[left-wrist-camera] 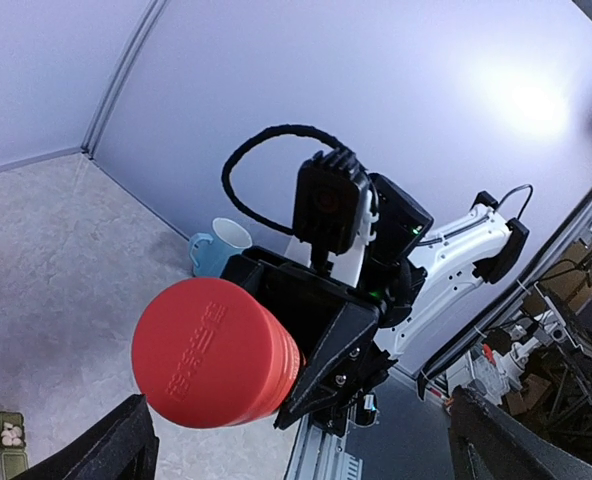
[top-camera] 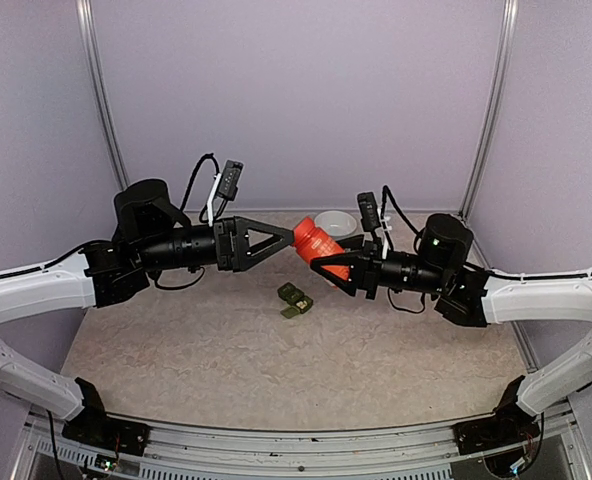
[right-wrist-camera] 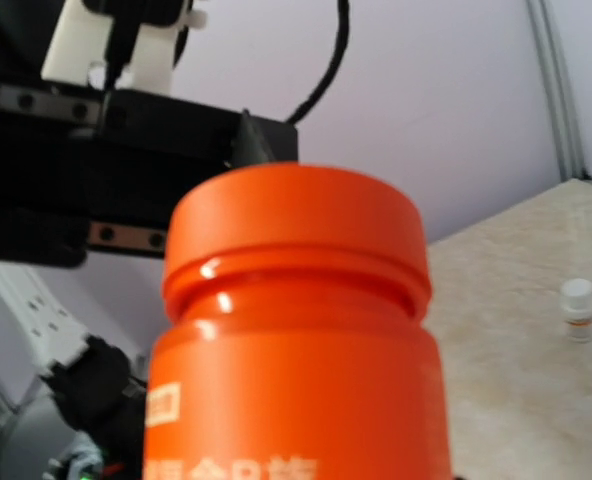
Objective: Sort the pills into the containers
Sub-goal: Screw the lid of the pill bottle onto the pill bottle.
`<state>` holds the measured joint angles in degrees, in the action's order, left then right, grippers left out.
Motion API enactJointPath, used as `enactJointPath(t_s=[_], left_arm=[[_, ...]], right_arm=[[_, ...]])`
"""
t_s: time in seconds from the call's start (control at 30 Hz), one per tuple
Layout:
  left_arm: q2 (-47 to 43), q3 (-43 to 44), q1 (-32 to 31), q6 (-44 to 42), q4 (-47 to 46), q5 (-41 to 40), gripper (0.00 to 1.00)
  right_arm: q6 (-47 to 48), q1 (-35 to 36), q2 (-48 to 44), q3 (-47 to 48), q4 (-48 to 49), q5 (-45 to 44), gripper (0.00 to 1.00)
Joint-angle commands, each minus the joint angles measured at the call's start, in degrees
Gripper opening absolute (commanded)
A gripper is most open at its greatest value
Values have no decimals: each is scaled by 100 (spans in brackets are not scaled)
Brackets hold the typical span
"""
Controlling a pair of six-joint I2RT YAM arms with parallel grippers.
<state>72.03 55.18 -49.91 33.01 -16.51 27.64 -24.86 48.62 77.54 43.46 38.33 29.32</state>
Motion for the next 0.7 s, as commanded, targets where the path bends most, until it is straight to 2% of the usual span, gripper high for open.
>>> enactJointPath(t_s=[0.0, 0.3, 0.67], left_arm=[[142, 65, 34, 199, 107, -487, 99], [461, 274, 69, 272, 166, -431, 99], [447, 357, 36, 191, 28, -477, 99]], right_arm=[[693, 93, -120, 215, -151, -315, 20], [1110, 246, -48, 330, -213, -550, 20], [1325, 312, 385, 567, -643, -999, 19]])
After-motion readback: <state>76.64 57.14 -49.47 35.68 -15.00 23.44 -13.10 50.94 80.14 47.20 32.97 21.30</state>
